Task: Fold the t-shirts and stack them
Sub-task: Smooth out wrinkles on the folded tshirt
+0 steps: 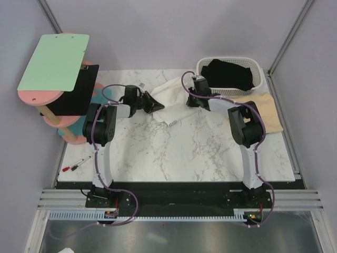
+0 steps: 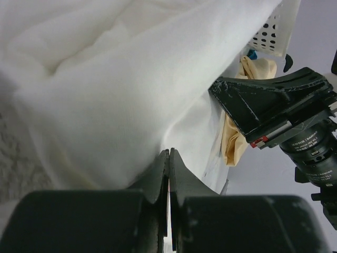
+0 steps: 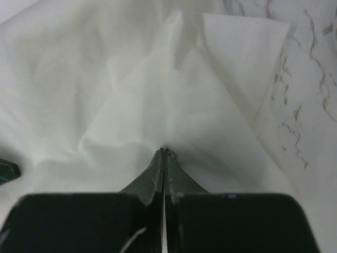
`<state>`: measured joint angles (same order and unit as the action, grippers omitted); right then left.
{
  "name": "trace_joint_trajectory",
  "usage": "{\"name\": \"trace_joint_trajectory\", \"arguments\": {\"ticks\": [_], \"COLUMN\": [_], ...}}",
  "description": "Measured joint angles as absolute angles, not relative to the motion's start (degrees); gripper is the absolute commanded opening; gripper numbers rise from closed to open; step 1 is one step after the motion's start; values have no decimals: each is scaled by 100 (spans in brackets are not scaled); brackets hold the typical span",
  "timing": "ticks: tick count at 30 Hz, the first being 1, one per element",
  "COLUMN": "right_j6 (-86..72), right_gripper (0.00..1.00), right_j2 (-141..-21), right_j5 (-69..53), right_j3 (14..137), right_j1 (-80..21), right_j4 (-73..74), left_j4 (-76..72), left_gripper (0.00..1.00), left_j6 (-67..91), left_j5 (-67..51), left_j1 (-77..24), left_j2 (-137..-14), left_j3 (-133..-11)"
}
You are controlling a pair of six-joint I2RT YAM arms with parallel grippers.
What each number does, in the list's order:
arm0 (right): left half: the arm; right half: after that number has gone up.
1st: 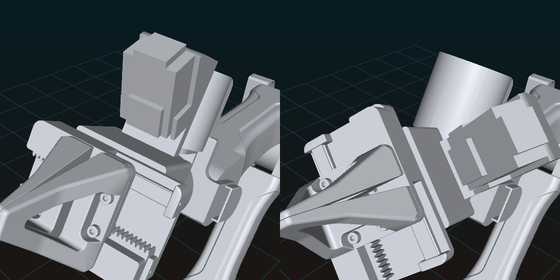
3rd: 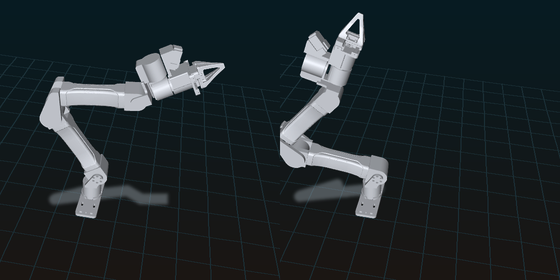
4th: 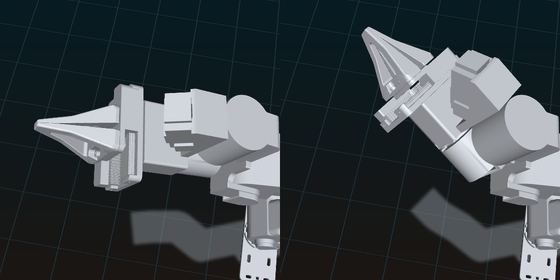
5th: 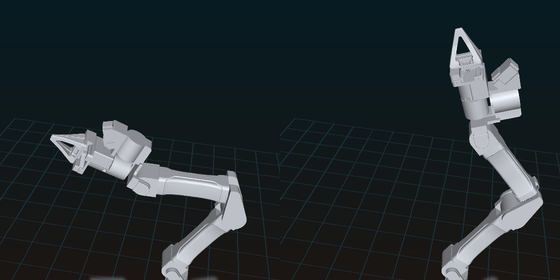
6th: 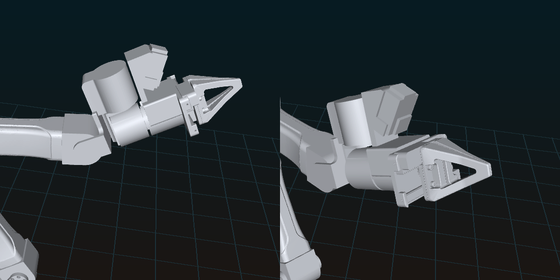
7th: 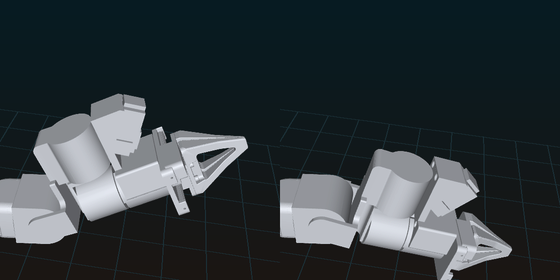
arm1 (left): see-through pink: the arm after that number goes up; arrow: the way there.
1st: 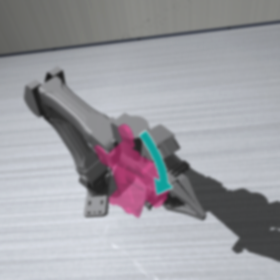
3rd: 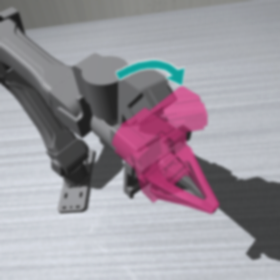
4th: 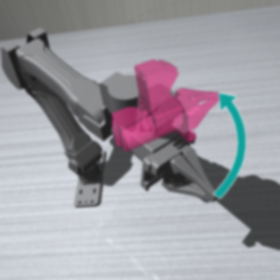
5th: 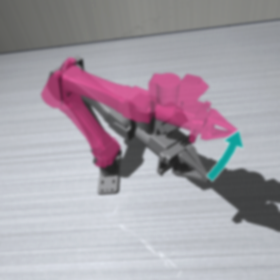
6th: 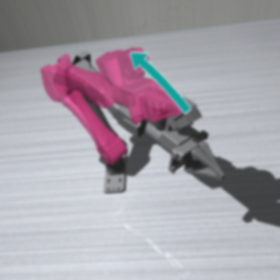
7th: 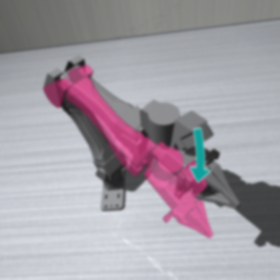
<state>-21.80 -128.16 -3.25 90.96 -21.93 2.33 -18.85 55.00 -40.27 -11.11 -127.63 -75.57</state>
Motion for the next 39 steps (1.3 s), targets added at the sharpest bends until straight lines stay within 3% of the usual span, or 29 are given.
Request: {"name": "trace_joint_trajectory", "arguments": {"ticks": [17,18,21,22,24,25,26,30,39], "right_j6": [-2171,-2163,-2119,-2086,-2025,-1964,-1938,-1772,-2340], "right_gripper": [1,3,33,51,71,93,98,98,98], "right_j2": [-10610,-10490,-10062,-9880,-9430,-9190,-8989,-8637,-10543], "right_j5": [123,202,489,626,939,1142,1337,2512,5575], "right_j3": [6353,6261,6114,6110,6110,6117,6147,6490,7264], "right_j1": [-3225,-3291,-3437,-3463,-3474,-3472,-3470,-3470,-3409], "right_j4": [731,825,1219,1350,1509,1570,1645,2071,3896], "left_j4": [-419,-355,-137,-38,165,250,338,541,768], "left_gripper": [2,2,13,18,34,38,45,60,65], "left_j6": [4278,4230,4097,4051,3953,3894,3848,3693,3542], "left_j5": [-3295,-3253,-3050,-2980,-2808,-2716,-2639,-2408,-2255], "left_j1": [-1656,-1684,-1772,-1798,-1846,-1861,-1879,-1900,-1898], "left_j2": [-9933,-9872,-9688,-9598,-9382,-9253,-9115,-8654,-8377], "left_j3": [-7072,-7028,-6842,-6764,-6595,-6510,-6431,-6219,-5833]}}
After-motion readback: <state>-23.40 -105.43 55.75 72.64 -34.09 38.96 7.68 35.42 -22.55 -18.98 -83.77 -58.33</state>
